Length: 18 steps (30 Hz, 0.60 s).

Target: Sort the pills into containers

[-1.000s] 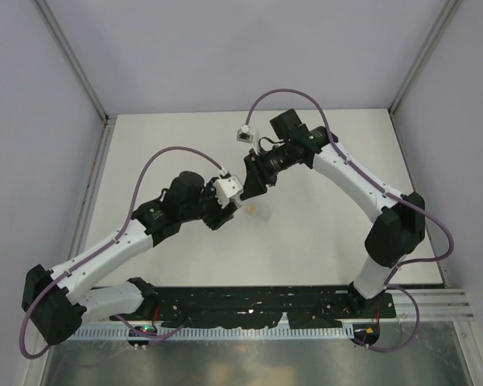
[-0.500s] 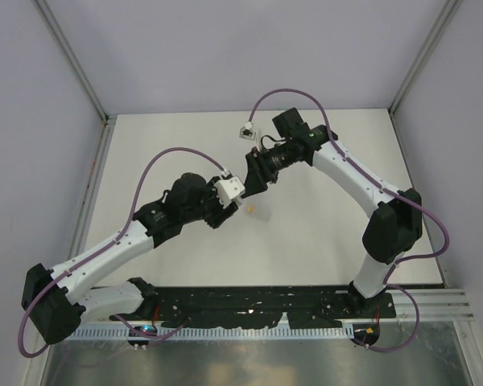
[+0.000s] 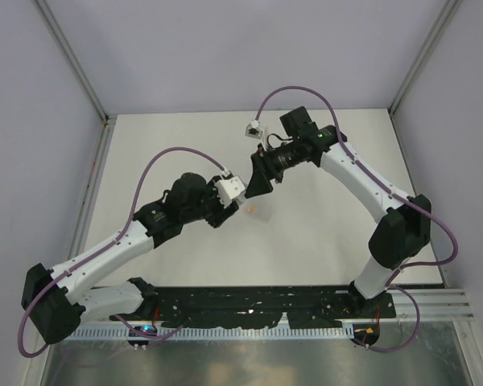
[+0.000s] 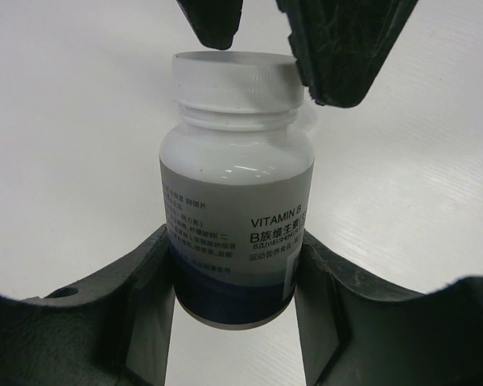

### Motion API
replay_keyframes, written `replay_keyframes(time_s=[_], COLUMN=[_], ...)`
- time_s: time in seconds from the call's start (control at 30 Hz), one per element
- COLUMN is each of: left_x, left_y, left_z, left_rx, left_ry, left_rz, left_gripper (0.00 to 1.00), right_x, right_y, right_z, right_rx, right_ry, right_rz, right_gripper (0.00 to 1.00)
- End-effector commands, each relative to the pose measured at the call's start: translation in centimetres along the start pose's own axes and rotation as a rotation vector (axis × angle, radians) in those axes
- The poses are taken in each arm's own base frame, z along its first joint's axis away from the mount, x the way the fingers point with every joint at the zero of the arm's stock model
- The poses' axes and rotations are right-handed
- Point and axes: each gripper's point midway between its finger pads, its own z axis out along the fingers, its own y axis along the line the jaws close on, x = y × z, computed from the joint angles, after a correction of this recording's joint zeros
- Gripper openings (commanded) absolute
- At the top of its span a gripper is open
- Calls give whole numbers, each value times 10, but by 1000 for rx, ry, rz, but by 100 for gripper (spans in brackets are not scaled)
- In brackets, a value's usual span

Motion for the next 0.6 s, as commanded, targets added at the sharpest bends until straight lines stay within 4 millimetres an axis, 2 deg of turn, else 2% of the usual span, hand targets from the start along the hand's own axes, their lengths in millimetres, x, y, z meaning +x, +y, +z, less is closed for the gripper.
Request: replay_keyframes(time_s=[0.0, 0.3, 0.57], left_x=[-27, -36, -52], left_y=[4, -6, -43], left_z=[-4, -11, -35], left_rx=[-15, 77, 406], left_ry=[-100, -143, -251], left_rz=[12, -17, -101], left_gripper=[0, 0, 0], right_x=[-10, 1, 10], right_y=[22, 40, 63], right_z=[-16, -37, -55], right_rx=[-8, 16, 87], right_ry=[-41, -27, -26], right_rz=[-108, -255, -515], right_gripper=[76, 79, 81])
